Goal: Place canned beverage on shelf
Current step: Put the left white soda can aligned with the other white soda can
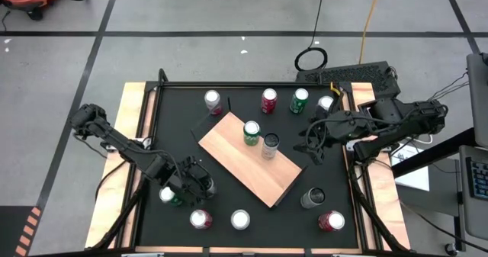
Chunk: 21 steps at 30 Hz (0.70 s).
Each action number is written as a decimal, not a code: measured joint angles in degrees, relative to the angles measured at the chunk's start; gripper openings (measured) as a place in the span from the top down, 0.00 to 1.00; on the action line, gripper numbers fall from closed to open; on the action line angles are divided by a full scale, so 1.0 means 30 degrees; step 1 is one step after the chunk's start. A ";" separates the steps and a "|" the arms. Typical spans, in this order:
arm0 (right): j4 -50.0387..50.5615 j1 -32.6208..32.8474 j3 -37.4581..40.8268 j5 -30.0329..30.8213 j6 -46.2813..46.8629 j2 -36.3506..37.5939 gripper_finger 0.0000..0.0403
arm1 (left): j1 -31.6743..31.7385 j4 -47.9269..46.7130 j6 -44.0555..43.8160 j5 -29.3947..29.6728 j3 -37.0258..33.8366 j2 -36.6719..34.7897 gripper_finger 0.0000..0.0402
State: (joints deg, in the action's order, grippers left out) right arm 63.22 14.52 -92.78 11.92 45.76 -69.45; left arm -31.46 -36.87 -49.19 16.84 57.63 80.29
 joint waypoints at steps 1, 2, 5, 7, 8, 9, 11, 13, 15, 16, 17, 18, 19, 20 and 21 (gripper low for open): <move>0.0000 0.0000 -0.0004 0.0000 0.0000 0.0000 0.31 | 0.0000 0.0114 -0.0001 0.0001 0.0000 0.0001 0.21; 0.0000 0.0000 -0.0005 0.0000 0.0001 0.0000 0.31 | 0.0000 0.0168 0.0000 0.0001 0.0000 0.0000 0.24; -0.0028 0.0000 -0.0002 0.0000 0.0118 0.0000 0.31 | 0.0015 0.0124 0.0003 -0.0059 0.0025 0.0000 0.32; -0.0234 0.0000 -0.0005 0.0000 0.0388 0.0000 0.31 | 0.0036 -0.0060 0.0000 -0.0559 0.0264 0.0001 0.37; -0.0386 0.0000 -0.0005 0.0000 0.0463 0.0000 0.31 | 0.0065 -0.0082 0.0007 -0.0955 0.0482 0.0026 0.38; -0.0583 0.0000 -0.0005 0.0000 0.0464 0.0000 0.31 | 0.0130 -0.0057 0.0007 -0.1367 0.0724 0.0036 0.39; -0.1083 0.0083 -0.0005 0.0007 0.0348 0.0000 0.31 | 0.0335 0.0071 0.0044 -0.2131 0.1246 0.0029 0.39; -0.1458 0.0141 -0.0005 0.0007 0.0043 -0.0003 0.31 | 0.0604 -0.0037 0.0552 -0.2540 0.1859 0.0022 0.38; -0.1956 0.0182 -0.0012 0.0042 -0.0283 -0.0128 0.31 | 0.0876 -0.0134 0.1387 -0.2650 0.2574 0.0022 0.38; -0.2156 0.0182 -0.0020 0.0051 -0.0508 -0.0170 0.31 | 0.1063 -0.0156 0.1798 -0.2658 0.2982 0.0022 0.38; -0.2287 0.0182 -0.0020 0.0051 -0.0690 -0.0221 0.31 | 0.1264 -0.0205 0.2234 -0.2676 0.3450 0.0022 0.38; -0.2433 0.0182 -0.0020 0.0058 -0.0871 -0.0319 0.31 | 0.1464 -0.0383 0.2702 -0.2709 0.3962 0.0022 0.38; -0.2674 0.0185 -0.0020 0.0058 -0.1074 -0.0409 0.31 | 0.1693 -0.0698 0.3231 -0.2752 0.4471 0.0008 0.38; -0.2955 0.0189 -0.0020 0.0041 -0.1320 -0.0458 0.31 | 0.1943 -0.1147 0.3792 -0.2781 0.5074 0.0007 0.38; -0.3188 0.0192 -0.0020 0.0020 -0.1553 -0.0546 0.31 | 0.2173 -0.1510 0.4411 -0.2775 0.5635 0.0007 0.38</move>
State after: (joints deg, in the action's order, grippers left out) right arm 53.66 15.10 -92.84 11.98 41.10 -71.09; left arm -24.94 -41.40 -35.96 8.51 74.53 80.31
